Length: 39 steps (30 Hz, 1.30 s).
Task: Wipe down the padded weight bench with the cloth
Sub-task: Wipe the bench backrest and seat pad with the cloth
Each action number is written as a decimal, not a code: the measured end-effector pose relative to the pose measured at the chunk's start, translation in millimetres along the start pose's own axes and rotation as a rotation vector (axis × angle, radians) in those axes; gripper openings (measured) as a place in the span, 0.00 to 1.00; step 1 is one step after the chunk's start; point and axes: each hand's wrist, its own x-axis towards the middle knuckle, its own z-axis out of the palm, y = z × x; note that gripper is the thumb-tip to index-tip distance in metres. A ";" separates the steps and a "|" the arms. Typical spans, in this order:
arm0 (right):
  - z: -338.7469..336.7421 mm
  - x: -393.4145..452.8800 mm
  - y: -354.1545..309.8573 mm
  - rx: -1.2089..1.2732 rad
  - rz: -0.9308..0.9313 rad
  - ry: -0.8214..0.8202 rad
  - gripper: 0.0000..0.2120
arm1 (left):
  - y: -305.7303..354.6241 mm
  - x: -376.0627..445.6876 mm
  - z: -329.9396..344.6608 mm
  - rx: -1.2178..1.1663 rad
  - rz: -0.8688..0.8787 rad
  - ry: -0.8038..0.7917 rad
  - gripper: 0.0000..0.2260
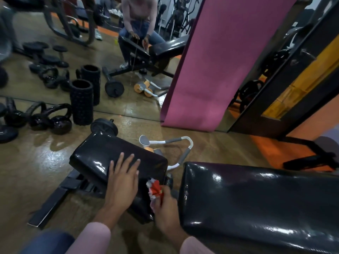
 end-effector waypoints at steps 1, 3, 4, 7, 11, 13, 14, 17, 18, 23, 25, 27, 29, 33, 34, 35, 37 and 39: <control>9.9 -1.0 -2.0 -0.010 -0.023 -0.037 0.16 | -0.7 1.6 1.3 0.005 0.003 -0.019 0.23; 29.4 -5.1 -7.6 -0.016 -0.110 -0.130 0.21 | -0.1 1.2 4.9 0.026 0.002 -0.083 0.23; 31.1 -6.5 -12.1 -0.052 -0.172 -0.177 0.24 | 0.9 0.3 7.0 0.037 -0.005 -0.119 0.21; 34.8 -0.3 -4.9 -0.143 -0.290 -0.163 0.25 | 1.8 0.9 8.4 0.080 0.011 -0.152 0.19; 39.3 -16.7 9.5 -0.237 -0.395 -0.245 0.26 | -21.7 19.6 -5.9 0.180 -0.066 -0.084 0.22; 44.2 -13.3 26.1 -0.203 -0.380 -0.227 0.25 | -41.6 27.3 -11.2 0.207 -0.173 -0.075 0.24; 46.6 -2.4 32.7 -0.226 -0.392 -0.201 0.24 | -49.4 29.1 -12.1 0.213 -0.198 -0.085 0.24; 51.2 41.9 25.7 -0.304 -0.420 -0.141 0.30 | -54.7 29.4 -12.5 0.242 -0.182 -0.122 0.25; 50.1 53.2 11.7 -0.312 -0.377 -0.167 0.32 | -54.2 29.4 -11.9 0.248 -0.179 -0.134 0.25; 47.2 21.8 -2.0 -0.341 -0.375 -0.223 0.35 | -49.9 32.5 -12.9 0.258 -0.196 -0.158 0.25; 42.5 5.2 17.8 -0.290 -0.374 -0.261 0.34 | -48.9 33.1 -13.2 0.236 -0.202 -0.155 0.25; 41.4 11.8 34.7 -0.277 -0.329 -0.288 0.35 | -49.6 32.6 -15.0 0.210 -0.201 -0.145 0.24; 42.2 36.4 28.8 -0.258 -0.254 -0.231 0.34 | -52.0 32.3 -16.8 0.185 -0.197 -0.127 0.23; 39.8 69.0 -10.3 -0.309 -0.137 -0.229 0.28 | -56.3 33.0 -22.3 0.141 -0.211 -0.064 0.22; 38.3 64.4 -14.7 -0.305 -0.169 -0.232 0.27 | -56.5 34.6 -23.8 0.126 -0.225 -0.044 0.22; 38.5 53.8 -15.2 -0.321 -0.215 -0.235 0.26 | -56.2 35.9 -24.5 0.115 -0.241 -0.036 0.22; 41.9 23.6 -2.7 -0.327 -0.317 -0.244 0.26 | -53.8 37.5 -24.9 0.118 -0.258 -0.047 0.21; 40.2 7.5 19.0 -0.307 -0.338 -0.257 0.30 | -50.1 38.7 -23.8 0.125 -0.262 -0.063 0.21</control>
